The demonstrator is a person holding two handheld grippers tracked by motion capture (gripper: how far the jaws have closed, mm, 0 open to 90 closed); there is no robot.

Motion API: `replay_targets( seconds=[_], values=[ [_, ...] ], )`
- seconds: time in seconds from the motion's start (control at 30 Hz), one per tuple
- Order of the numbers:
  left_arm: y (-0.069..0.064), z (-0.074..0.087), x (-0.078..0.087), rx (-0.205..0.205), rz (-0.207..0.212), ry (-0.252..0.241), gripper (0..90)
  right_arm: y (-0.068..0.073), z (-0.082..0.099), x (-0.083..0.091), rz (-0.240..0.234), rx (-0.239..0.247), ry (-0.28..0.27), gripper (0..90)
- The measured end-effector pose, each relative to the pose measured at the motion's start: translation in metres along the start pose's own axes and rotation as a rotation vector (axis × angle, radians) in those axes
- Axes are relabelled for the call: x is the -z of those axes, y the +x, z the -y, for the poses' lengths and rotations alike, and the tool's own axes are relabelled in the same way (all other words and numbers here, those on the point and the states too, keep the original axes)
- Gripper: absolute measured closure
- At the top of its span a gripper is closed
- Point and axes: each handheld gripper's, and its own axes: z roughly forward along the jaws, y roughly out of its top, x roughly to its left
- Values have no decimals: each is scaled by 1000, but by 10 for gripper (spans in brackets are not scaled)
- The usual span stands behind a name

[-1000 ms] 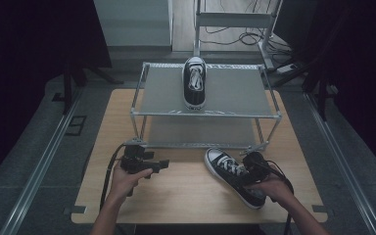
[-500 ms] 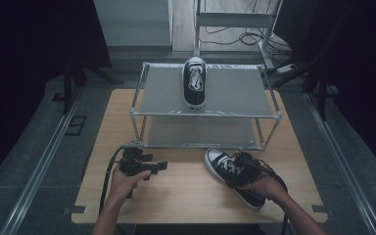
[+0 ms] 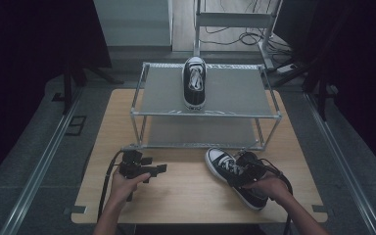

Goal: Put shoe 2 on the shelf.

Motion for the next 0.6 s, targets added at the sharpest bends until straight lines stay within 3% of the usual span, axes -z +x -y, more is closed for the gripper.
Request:
replay_targets(
  seconds=[0.2,0.6],
  values=[
    [1,1,-1,6,2,2,205,2,-1,25,-29,-19,-51,163],
    [3,5,-1,22,3,0,207,21,-13,64,-83,34,-136,165]
  ],
)
